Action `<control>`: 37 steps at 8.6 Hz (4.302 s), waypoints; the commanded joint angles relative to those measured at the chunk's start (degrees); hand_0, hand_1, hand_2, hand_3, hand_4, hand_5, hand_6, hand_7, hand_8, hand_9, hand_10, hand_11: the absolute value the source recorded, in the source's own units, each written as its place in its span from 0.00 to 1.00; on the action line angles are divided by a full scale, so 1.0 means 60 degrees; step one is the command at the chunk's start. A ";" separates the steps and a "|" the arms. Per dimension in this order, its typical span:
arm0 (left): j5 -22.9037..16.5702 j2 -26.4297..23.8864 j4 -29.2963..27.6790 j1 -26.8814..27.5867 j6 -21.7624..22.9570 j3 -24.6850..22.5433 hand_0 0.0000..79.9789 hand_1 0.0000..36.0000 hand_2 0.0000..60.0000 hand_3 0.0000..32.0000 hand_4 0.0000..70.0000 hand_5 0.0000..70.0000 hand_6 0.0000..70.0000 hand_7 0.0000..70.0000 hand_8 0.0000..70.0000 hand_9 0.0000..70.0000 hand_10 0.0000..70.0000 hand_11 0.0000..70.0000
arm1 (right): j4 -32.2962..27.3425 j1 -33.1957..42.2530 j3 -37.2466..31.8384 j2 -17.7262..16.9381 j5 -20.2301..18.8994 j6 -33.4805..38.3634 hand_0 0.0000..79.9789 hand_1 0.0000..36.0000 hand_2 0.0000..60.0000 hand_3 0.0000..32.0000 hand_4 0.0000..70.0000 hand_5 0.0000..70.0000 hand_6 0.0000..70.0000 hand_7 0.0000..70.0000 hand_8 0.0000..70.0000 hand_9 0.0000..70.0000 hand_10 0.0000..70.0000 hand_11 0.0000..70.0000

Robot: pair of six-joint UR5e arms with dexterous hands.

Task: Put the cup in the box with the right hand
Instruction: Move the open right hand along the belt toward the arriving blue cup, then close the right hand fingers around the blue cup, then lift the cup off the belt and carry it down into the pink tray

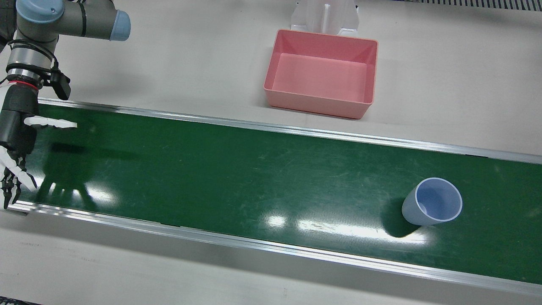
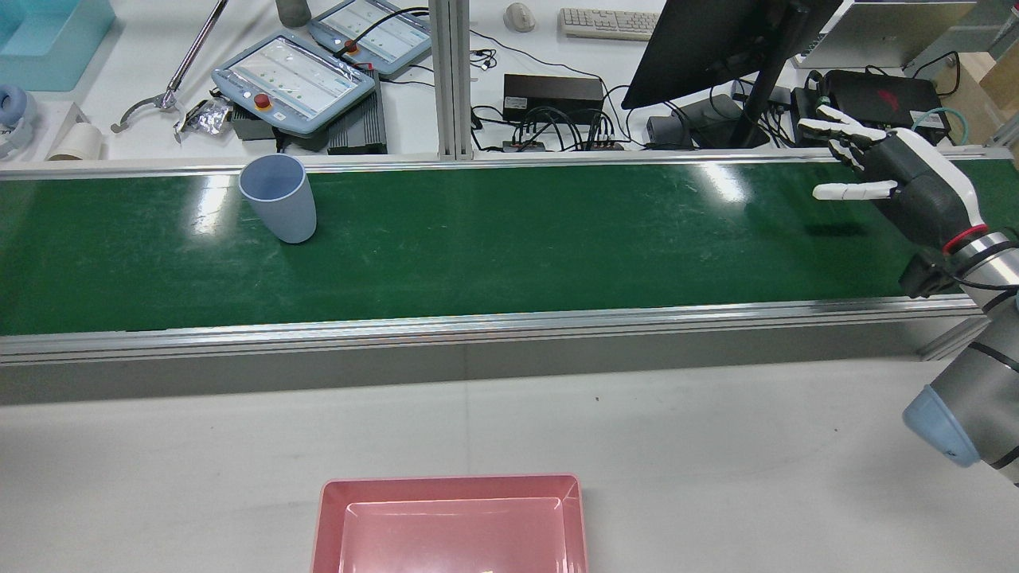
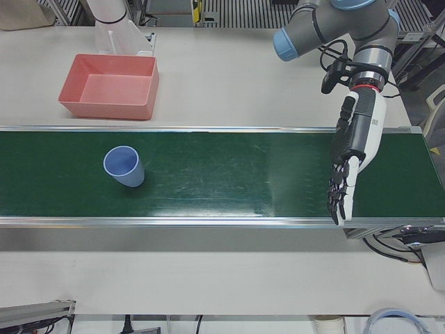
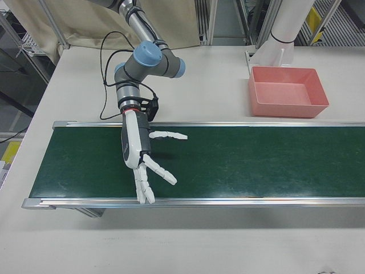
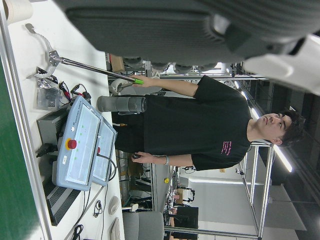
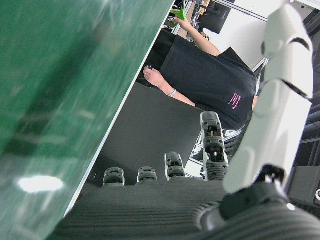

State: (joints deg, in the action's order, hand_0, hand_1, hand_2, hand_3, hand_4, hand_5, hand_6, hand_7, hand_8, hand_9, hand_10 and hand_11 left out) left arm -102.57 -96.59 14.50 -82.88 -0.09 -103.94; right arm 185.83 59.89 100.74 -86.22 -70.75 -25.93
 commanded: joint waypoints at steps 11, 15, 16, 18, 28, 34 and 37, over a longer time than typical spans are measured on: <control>-0.0015 0.0014 0.0000 0.0000 0.0000 -0.0005 0.00 0.00 0.00 0.00 0.00 0.00 0.00 0.00 0.00 0.00 0.00 0.00 | 0.0083 -0.0533 0.0945 0.0117 -0.0014 -0.1108 0.61 0.40 0.23 0.29 0.18 0.06 0.04 0.23 0.01 0.07 0.02 0.05; 0.0000 0.0014 0.0000 0.0000 0.0000 -0.0005 0.00 0.00 0.00 0.00 0.00 0.00 0.00 0.00 0.00 0.00 0.00 0.00 | 0.0084 -0.0694 0.0862 -0.0160 0.0000 -0.1450 0.58 0.51 0.52 0.29 0.08 0.06 0.04 0.22 0.01 0.08 0.03 0.06; -0.0015 -0.0001 0.0000 0.0000 0.0000 -0.0005 0.00 0.00 0.00 0.00 0.00 0.00 0.00 0.00 0.00 0.00 0.00 0.00 | 0.0084 -0.0724 0.0861 -0.0190 0.0000 -0.1451 0.61 0.35 0.15 0.31 0.18 0.06 0.04 0.22 0.02 0.08 0.03 0.06; 0.0000 0.0014 0.0000 0.0000 0.0000 0.0009 0.00 0.00 0.00 0.00 0.00 0.00 0.00 0.00 0.00 0.00 0.00 0.00 | 0.0084 -0.0811 0.0861 -0.0132 0.0015 -0.1451 0.61 0.36 0.15 0.32 0.18 0.06 0.04 0.22 0.02 0.08 0.03 0.07; 0.0000 0.0014 0.0000 0.0000 0.0000 0.0009 0.00 0.00 0.00 0.00 0.00 0.00 0.00 0.00 0.00 0.00 0.00 0.00 | 0.0069 -0.0768 0.0759 -0.0176 0.0176 -0.1304 0.60 0.26 0.20 0.00 0.48 0.09 0.28 1.00 0.32 0.61 0.24 0.36; -0.0015 0.0014 0.0000 0.0000 0.0000 -0.0005 0.00 0.00 0.00 0.00 0.00 0.00 0.00 0.00 0.00 0.00 0.00 0.00 | 0.0127 -0.0253 0.2862 -0.0074 0.0161 -0.1450 0.58 0.20 0.29 0.00 0.59 0.14 0.49 1.00 0.73 1.00 0.47 0.67; -0.0015 0.0014 0.0000 0.0000 0.0000 -0.0005 0.00 0.00 0.00 0.00 0.00 0.00 0.00 0.00 0.00 0.00 0.00 0.00 | 0.1575 -0.3335 0.5599 0.0453 0.0771 -0.3244 0.59 0.22 0.27 0.00 0.56 0.13 0.45 1.00 0.67 1.00 0.42 0.61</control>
State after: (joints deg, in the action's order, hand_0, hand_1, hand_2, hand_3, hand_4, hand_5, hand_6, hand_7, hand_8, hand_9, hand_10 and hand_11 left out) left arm -102.59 -96.51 14.50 -82.88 -0.09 -103.92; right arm 190.24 52.83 122.74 -85.07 -69.70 -36.70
